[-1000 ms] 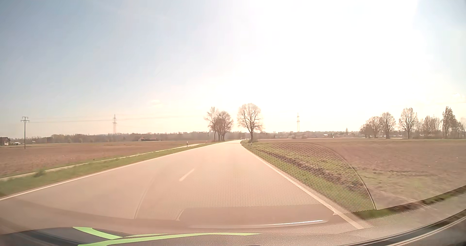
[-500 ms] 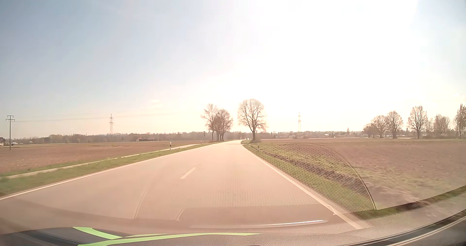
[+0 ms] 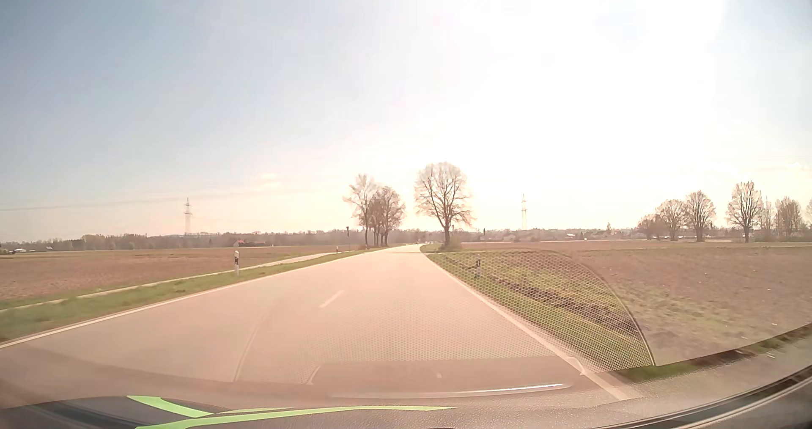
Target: Follow the waypoints while adhering to traffic rules and regulations
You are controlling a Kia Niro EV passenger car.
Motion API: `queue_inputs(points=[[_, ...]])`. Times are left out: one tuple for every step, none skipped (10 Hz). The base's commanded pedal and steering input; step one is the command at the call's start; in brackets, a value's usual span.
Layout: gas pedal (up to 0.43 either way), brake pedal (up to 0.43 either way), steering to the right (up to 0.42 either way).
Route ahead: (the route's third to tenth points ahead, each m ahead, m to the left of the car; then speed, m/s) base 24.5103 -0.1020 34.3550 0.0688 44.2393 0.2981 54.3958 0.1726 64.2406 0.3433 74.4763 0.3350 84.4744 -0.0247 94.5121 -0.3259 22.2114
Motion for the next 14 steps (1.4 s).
queue_inputs(points=[[0.0,0.171,0.0],[0.0,0.171,0.0],[0.0,0.177,0.0],[0.0,0.177,0.0],[0.0,0.183,0.0],[0.0,0.183,0.0],[0.0,0.183,0.0],[0.0,0.183,0.0],[0.0,0.183,0.0],[0.0,0.183,0.0],[0.0,0.189,0.0],[0.0,0.189,0.0],[0.0,0.189,0.0],[0.0,0.189,0.0]])
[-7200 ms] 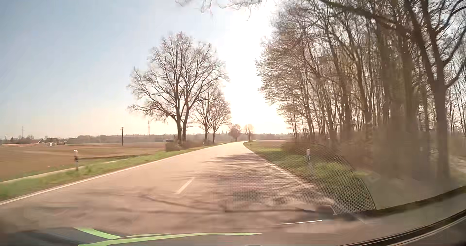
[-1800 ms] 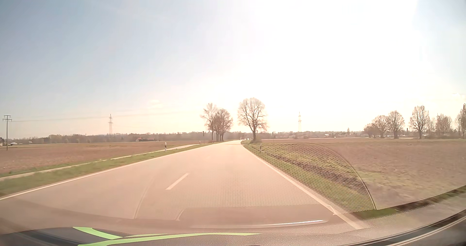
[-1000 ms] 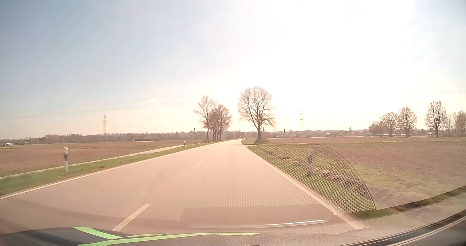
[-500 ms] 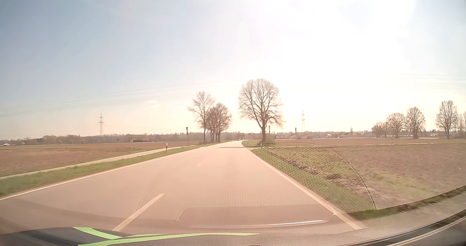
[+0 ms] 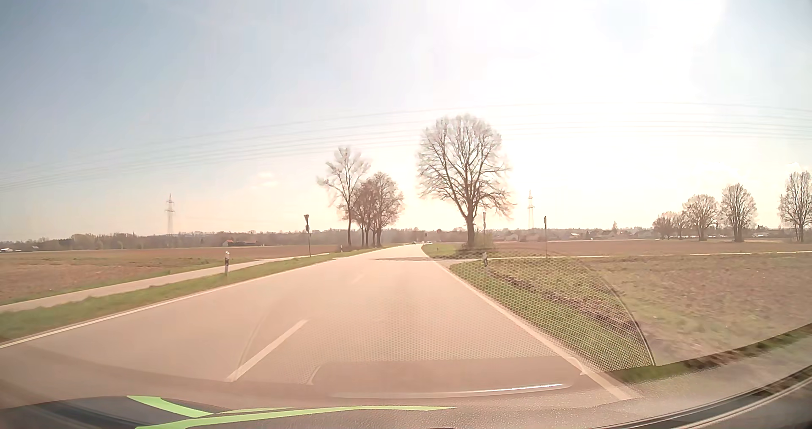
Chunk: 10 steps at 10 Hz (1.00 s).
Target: Follow the waypoints while adhering to traffic rules and regulations
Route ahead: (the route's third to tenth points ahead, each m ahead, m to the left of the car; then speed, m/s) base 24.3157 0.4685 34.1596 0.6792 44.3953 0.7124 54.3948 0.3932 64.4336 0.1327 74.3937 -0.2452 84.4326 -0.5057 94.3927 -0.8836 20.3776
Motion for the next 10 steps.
queue_inputs(points=[[0.0,0.189,0.0],[0.0,0.189,0.0],[0.0,0.189,0.0],[0.0,0.189,0.0],[0.0,0.189,0.0],[0.0,0.189,0.0],[0.0,0.183,0.0],[0.0,0.177,0.0],[0.0,0.171,0.0],[0.0,0.165,0.0]])
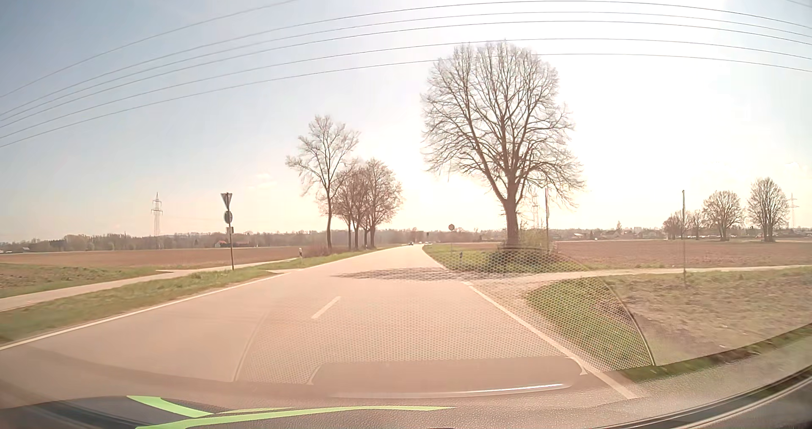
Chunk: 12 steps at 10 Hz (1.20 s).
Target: Follow the waypoints while adhering to traffic rules and regulations
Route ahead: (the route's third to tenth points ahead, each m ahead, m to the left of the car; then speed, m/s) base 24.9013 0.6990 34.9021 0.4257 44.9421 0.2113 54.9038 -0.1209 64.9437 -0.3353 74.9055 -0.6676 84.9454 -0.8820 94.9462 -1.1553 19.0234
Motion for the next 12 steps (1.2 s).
queue_inputs(points=[[0.0,0.14,0.001],[0.0,0.116,0.001],[0.0,0.067,0.002],[0.0,0.018,0.003],[0.0,0.0,0.004],[0.0,0.0,0.004],[0.0,0.0,0.003],[0.0,0.0,0.003],[0.0,0.0,0.003],[0.0,0.0,0.003],[0.0,0.0,0.003],[0.0,0.0,0.003]])
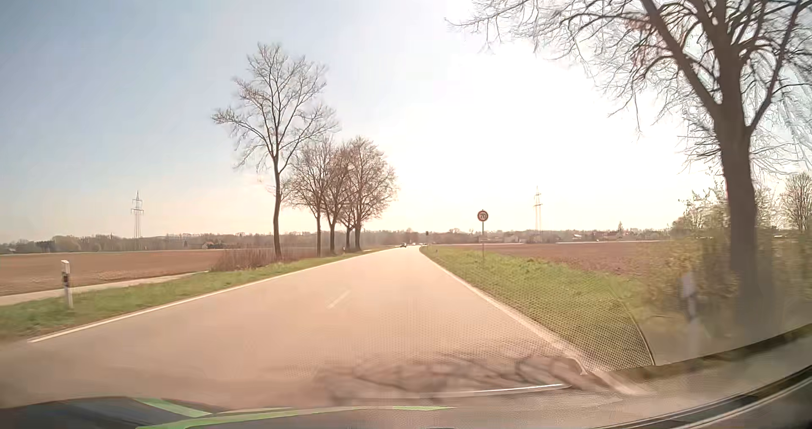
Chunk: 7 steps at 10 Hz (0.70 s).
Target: Follow the waypoints while adhering to traffic rules and regulations
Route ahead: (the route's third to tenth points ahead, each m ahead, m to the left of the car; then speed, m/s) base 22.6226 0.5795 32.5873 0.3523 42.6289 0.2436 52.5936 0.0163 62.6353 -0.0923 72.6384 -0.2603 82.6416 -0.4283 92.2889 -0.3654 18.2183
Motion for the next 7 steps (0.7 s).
queue_inputs(points=[[0.0,0.0,0.003],[0.0,0.0,0.003],[0.0,0.0,0.003],[0.0,0.0,0.003],[0.0,0.0,0.002],[0.0,0.0,0.002],[0.0,0.0,0.002]])
